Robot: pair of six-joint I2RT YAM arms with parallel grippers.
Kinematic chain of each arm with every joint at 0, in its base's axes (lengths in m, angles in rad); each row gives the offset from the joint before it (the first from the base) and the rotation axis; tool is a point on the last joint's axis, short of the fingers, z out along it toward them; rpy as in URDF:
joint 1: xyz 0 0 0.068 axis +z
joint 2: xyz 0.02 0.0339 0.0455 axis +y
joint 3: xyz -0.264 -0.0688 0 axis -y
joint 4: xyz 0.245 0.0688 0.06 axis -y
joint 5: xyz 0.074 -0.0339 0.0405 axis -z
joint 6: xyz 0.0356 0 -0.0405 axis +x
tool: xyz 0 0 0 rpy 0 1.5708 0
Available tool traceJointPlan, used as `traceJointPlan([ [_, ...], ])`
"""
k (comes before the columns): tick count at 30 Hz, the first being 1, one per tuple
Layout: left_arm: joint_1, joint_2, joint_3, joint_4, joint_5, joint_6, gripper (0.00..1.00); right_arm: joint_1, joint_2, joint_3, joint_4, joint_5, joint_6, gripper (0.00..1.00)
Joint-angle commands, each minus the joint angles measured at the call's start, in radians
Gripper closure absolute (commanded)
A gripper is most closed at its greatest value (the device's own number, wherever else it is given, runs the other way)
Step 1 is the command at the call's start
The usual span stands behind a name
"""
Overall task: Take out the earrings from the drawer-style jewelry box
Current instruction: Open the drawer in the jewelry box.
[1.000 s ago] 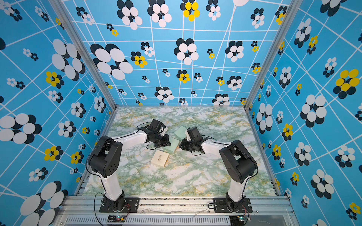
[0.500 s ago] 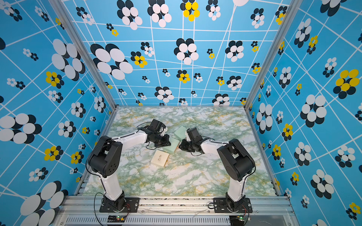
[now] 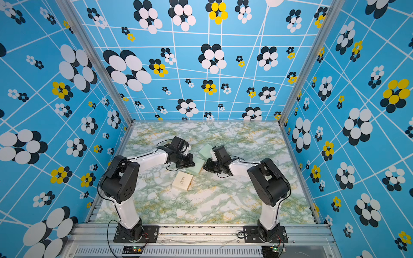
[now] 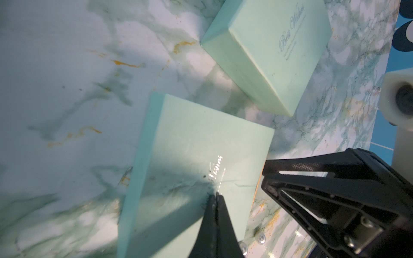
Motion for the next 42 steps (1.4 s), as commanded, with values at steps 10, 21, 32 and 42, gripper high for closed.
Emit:
traceJointPlan([
  [10, -0.009, -0.002, -0.026, -0.057, -0.039, 0.013, 1.0, -0.006, 0.027, -0.014, 0.022, -0.02, 0.013, 0.8],
  [21, -0.009, -0.002, -0.019, -0.063, -0.035, 0.021, 1.0, -0.005, 0.047, -0.011, 0.046, -0.038, 0.031, 0.8],
  [32, -0.009, -0.002, -0.02, -0.062, -0.033, 0.019, 1.0, -0.004, 0.055, -0.012, 0.06, -0.046, 0.038, 0.83],
  [42, -0.009, -0.001, -0.023, -0.06, -0.033, 0.021, 1.0, -0.004, 0.058, -0.016, 0.068, -0.048, 0.047, 0.89],
])
